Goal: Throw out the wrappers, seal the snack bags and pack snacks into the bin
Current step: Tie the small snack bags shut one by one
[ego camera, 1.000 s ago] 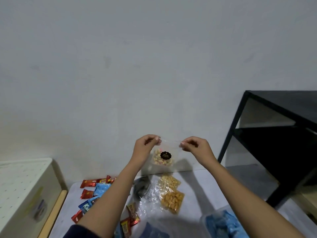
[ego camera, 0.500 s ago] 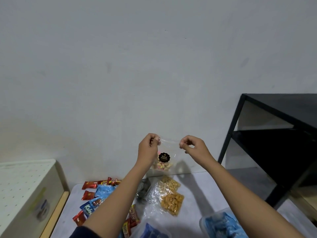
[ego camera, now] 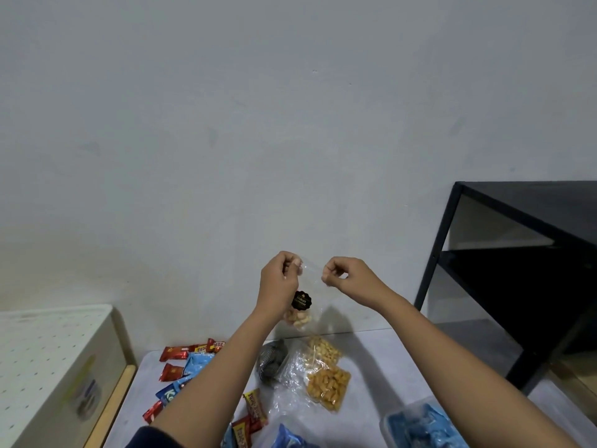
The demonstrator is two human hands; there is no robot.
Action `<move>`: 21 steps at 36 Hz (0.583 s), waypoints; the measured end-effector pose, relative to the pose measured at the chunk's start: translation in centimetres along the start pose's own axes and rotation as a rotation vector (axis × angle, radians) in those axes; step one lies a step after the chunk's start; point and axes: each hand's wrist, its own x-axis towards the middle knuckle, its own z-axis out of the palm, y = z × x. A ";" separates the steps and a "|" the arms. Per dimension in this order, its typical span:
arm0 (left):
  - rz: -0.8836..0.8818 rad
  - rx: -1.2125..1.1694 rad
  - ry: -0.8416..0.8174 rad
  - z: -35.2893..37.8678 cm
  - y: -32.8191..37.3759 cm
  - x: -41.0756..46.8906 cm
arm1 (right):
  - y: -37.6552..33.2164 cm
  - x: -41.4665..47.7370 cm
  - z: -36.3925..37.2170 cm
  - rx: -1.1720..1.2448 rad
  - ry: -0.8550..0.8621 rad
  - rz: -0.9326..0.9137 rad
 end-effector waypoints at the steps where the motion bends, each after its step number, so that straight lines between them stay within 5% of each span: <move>1: 0.010 0.017 -0.006 0.0 -0.1 -0.1 | 0.0 0.1 0.1 -0.011 -0.006 0.001; 21: 0.066 0.023 -0.095 -0.4 -0.8 -0.6 | -0.3 0.4 0.8 -0.107 0.021 0.017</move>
